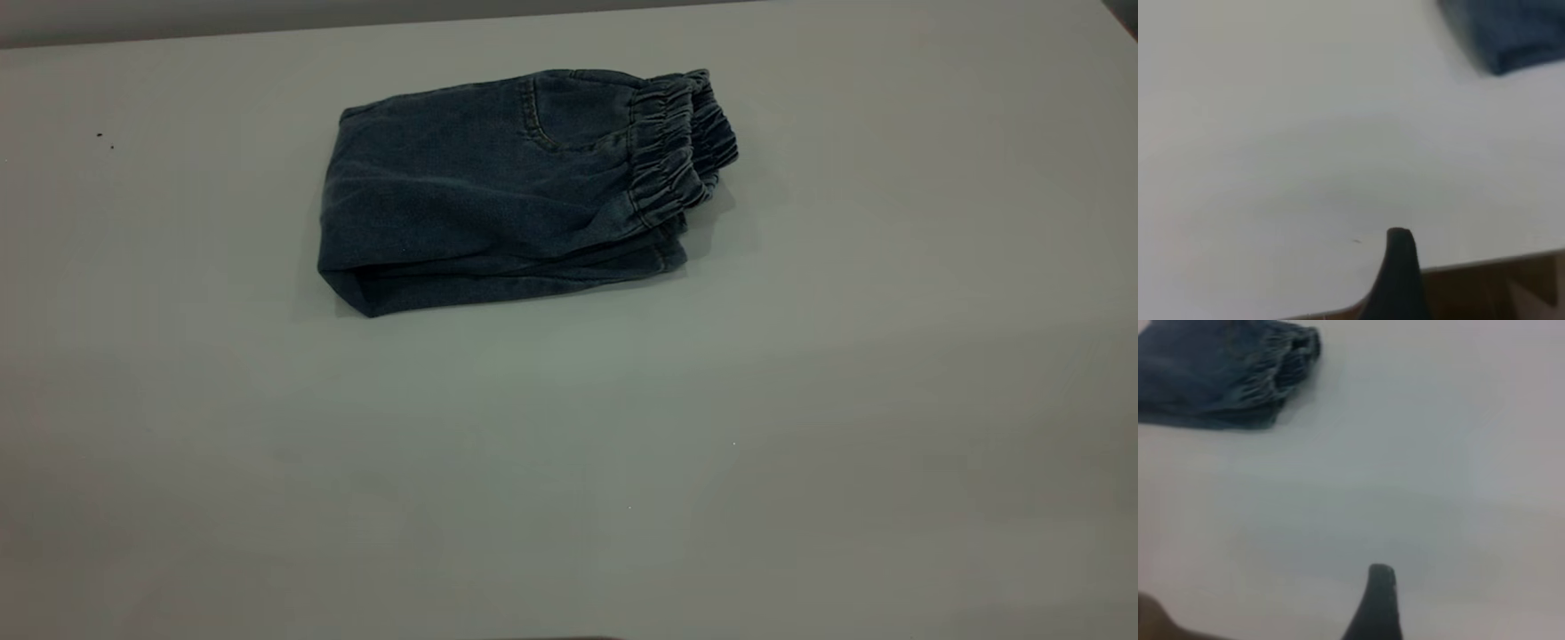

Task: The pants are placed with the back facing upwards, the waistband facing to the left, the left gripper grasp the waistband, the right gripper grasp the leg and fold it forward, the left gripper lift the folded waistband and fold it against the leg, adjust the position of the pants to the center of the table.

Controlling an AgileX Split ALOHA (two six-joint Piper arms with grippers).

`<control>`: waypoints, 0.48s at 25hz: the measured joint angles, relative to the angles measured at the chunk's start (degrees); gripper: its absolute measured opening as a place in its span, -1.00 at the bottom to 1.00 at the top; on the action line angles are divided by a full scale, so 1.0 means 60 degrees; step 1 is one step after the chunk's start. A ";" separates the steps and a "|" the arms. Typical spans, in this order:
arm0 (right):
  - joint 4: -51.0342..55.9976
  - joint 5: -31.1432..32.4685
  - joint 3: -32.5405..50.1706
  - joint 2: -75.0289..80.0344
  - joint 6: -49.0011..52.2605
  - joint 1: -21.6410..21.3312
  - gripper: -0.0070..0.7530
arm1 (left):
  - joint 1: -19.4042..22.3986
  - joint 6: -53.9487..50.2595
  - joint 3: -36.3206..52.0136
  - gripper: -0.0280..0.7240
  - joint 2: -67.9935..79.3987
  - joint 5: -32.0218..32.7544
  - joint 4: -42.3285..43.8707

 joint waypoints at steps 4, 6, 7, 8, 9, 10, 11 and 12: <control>0.0007 0.0000 0.0000 0.0000 0.0000 -0.0262 0.55 | 0.0377 0.0000 0.0000 0.54 -0.0012 0.0027 0.0000; 0.0030 0.0000 0.0000 0.0000 0.0000 -0.0262 0.55 | 0.0407 0.0000 0.0000 0.54 -0.0012 0.0027 0.0000; 0.0041 0.0000 0.0000 0.0000 0.0000 -0.0262 0.55 | 0.0407 0.0000 0.0000 0.54 -0.0012 0.0027 0.0000; 0.0041 0.0000 0.0000 0.0000 0.0000 -0.0262 0.55 | 0.0407 0.0000 0.0000 0.54 -0.0012 0.0027 0.0000; 0.0048 0.0000 0.0000 0.0000 0.0000 -0.0262 0.55 | 0.0407 0.0000 0.0000 0.54 -0.0012 0.0027 0.0000; 0.0048 0.0000 0.0000 0.0000 0.0000 -0.0262 0.55 | 0.0407 0.0000 0.0000 0.54 -0.0012 0.0027 0.0000; 0.0052 0.0000 0.0000 0.0000 0.0000 -0.0262 0.55 | 0.0407 0.0000 0.0000 0.54 -0.0012 0.0027 0.0000; 0.0052 0.0000 0.0000 0.0000 0.0000 -0.0262 0.55 | 0.0407 0.0000 0.0000 0.54 -0.0012 0.0027 0.0000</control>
